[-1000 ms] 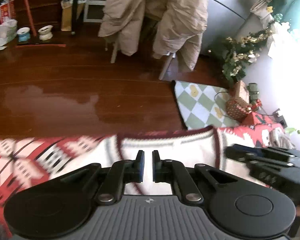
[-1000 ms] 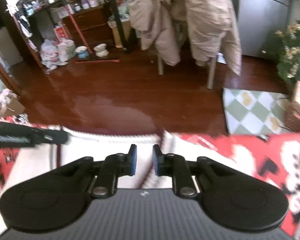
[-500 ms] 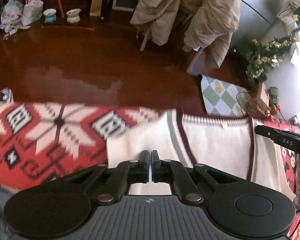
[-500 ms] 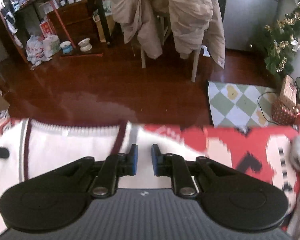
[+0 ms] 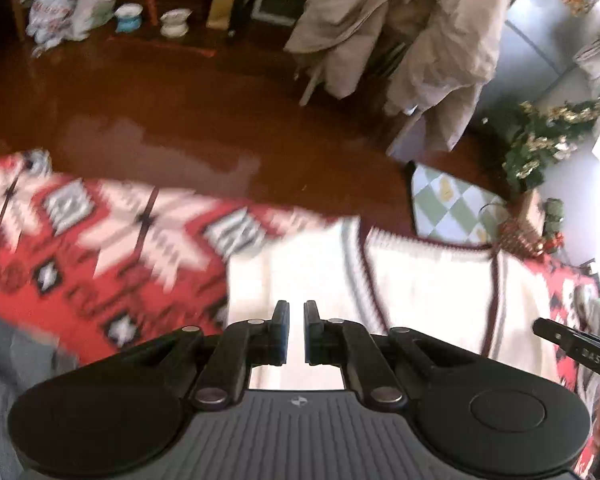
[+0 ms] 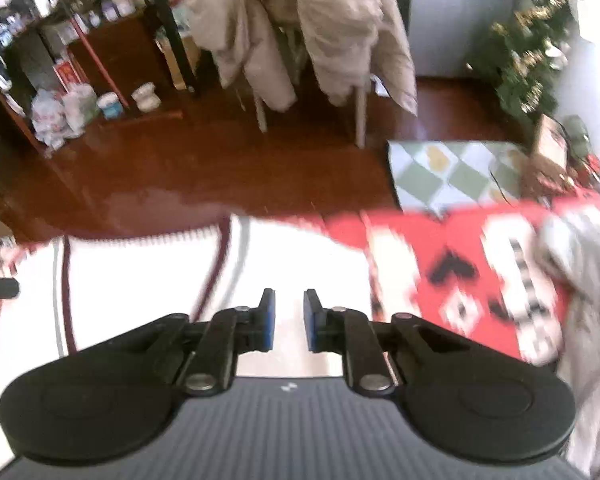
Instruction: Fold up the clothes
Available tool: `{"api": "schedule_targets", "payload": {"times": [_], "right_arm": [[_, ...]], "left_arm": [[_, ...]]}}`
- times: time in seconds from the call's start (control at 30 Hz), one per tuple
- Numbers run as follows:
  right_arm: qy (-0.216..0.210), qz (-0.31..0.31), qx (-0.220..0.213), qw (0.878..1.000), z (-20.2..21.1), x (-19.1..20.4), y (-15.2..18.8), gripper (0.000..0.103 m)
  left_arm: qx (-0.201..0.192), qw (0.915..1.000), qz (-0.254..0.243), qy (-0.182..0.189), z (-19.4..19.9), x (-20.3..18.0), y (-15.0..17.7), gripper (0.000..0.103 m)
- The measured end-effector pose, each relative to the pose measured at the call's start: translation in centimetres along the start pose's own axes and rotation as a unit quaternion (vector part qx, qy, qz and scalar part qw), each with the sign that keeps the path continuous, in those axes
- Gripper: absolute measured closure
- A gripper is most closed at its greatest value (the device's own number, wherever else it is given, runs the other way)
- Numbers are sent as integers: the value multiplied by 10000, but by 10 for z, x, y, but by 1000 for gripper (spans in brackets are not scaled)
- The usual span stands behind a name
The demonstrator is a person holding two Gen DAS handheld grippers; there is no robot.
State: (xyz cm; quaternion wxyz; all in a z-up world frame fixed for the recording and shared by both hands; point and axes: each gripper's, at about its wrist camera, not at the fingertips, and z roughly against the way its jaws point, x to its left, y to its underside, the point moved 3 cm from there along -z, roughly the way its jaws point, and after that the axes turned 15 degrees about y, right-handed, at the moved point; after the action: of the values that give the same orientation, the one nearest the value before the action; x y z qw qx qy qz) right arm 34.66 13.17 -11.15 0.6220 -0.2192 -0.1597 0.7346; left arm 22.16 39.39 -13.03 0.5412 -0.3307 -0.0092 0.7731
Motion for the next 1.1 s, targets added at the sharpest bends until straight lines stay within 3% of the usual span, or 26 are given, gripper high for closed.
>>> {"api": "schedule_targets", "payload": {"times": [0.1,0.23,0.43,0.57,0.77,0.87,1.0,1.1], "right_arm": [[59,53,154,9998,0,-3,21,88],[95,165,14,9998,-10,3,19,94],[176,83,-168,9997,-37,11,-22,98],[244,-30,-166,9996,-49,13,-39,98],[194,-167,-286,9993,-35,7,-44,93],[116,-241,-250,9993,-15,1,-27,93],[39,-162,-29,9999,9,-3,10,93],[70,-44,159,9998,14,-3,35,93]], "left_arm": [[44,10000,-17,-69,-3,7,8,99],[10,9996,-280,-65,-10,8,-3,99],[-149,9993,-344,44,-23,12,-27,100],[-215,9988,-423,-78,-25,7,-34,100],[-214,9988,-443,-65,-9,0,-29,99],[-87,9995,-307,38,2,2,-15,99],[135,9993,-338,-122,5,8,8,99],[49,9998,-172,-91,5,18,11,98]]}}
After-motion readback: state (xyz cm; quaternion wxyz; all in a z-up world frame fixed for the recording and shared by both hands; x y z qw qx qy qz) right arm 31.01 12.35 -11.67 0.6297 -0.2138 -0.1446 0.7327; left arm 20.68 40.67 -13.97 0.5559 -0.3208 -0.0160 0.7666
